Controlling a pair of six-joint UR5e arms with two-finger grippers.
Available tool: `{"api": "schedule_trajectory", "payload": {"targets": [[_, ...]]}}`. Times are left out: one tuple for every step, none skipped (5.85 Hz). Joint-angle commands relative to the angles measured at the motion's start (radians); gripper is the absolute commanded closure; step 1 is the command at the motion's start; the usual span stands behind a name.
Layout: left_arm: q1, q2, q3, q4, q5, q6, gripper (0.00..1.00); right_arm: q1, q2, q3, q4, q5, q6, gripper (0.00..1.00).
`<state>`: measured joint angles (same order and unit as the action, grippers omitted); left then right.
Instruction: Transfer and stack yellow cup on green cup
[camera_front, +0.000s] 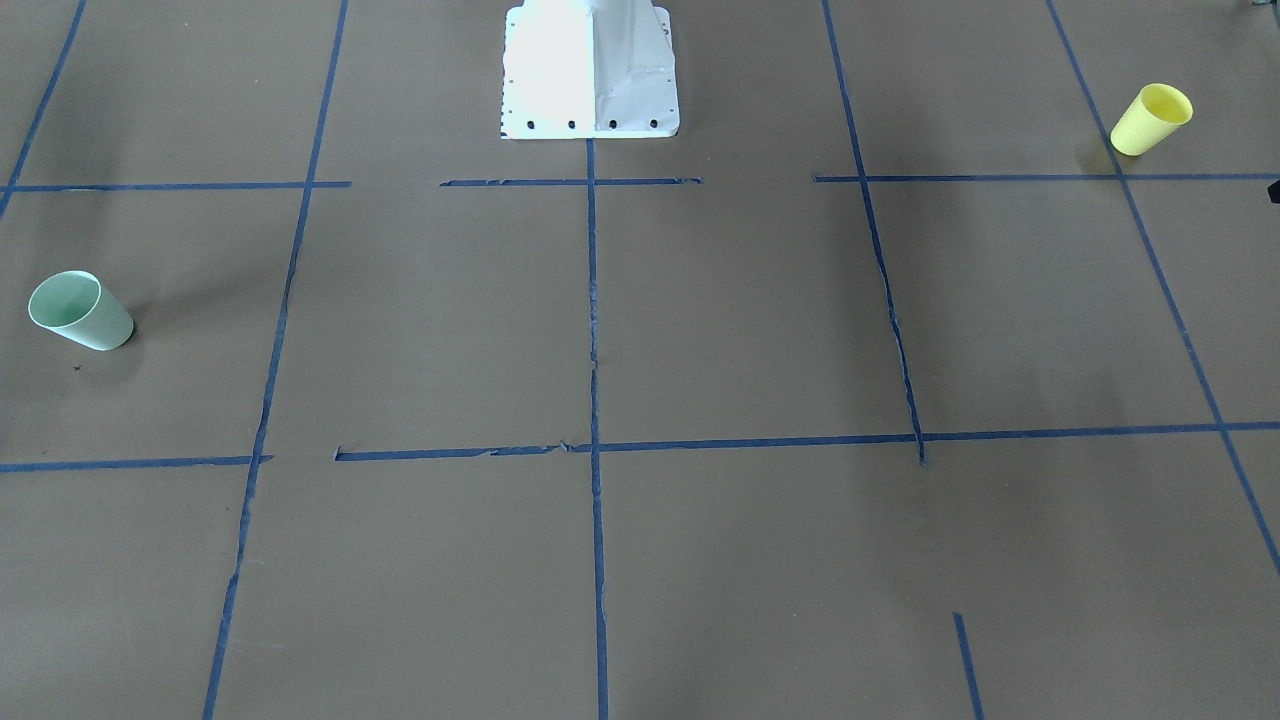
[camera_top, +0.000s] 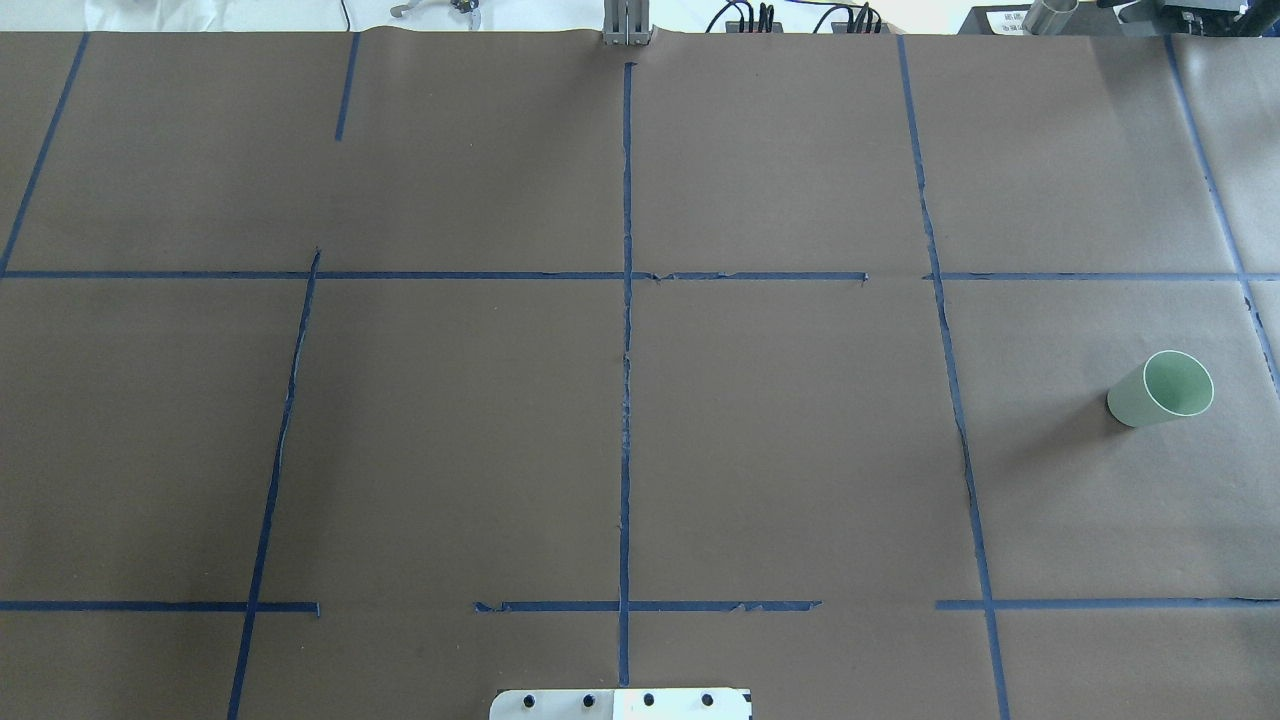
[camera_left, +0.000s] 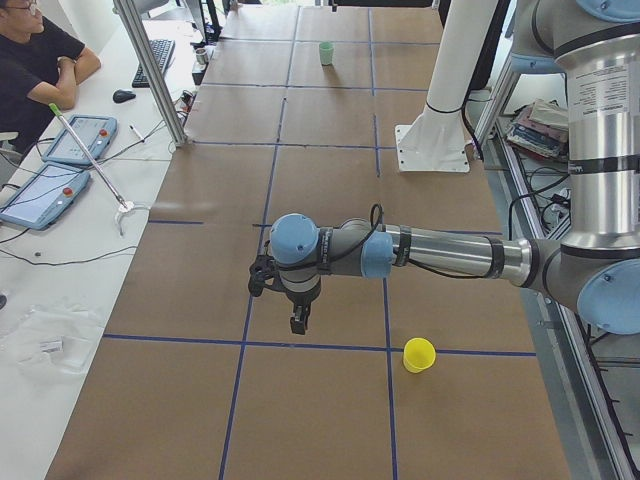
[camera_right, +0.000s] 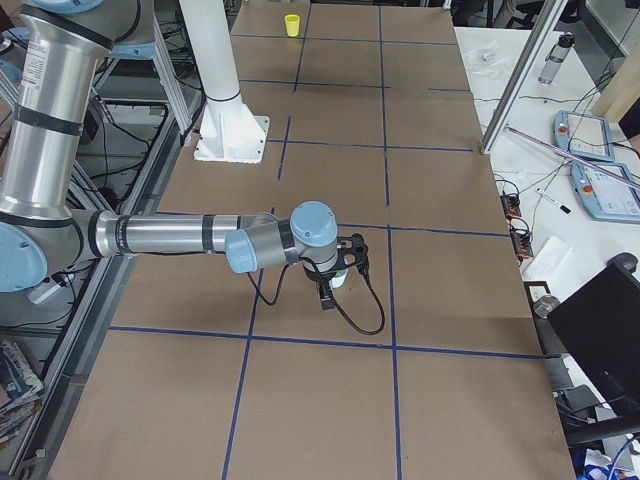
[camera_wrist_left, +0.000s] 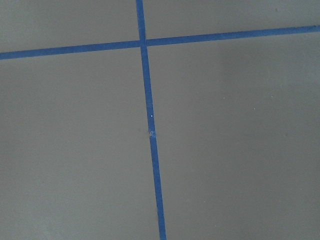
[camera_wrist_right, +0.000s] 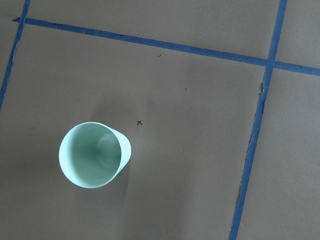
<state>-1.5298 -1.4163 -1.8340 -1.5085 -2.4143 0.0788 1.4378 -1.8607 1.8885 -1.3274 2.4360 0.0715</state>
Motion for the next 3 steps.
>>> {"api": "schedule_trajectory", "payload": {"targets": [[0.031,-0.001,-0.054,-0.065,0.0,-0.034,0.0,-0.002,-0.002,0.0,0.002,0.0,-0.001,0.0],[0.109,-0.003,-0.083,-0.088,0.001,-0.212,0.0,-0.002,-0.002,0.0,0.002,0.0,-0.002,0.0],[0.162,-0.006,-0.097,-0.114,0.009,-0.367,0.0,-0.002,-0.002,0.0,0.002,-0.002,-0.002,0.0]]}}
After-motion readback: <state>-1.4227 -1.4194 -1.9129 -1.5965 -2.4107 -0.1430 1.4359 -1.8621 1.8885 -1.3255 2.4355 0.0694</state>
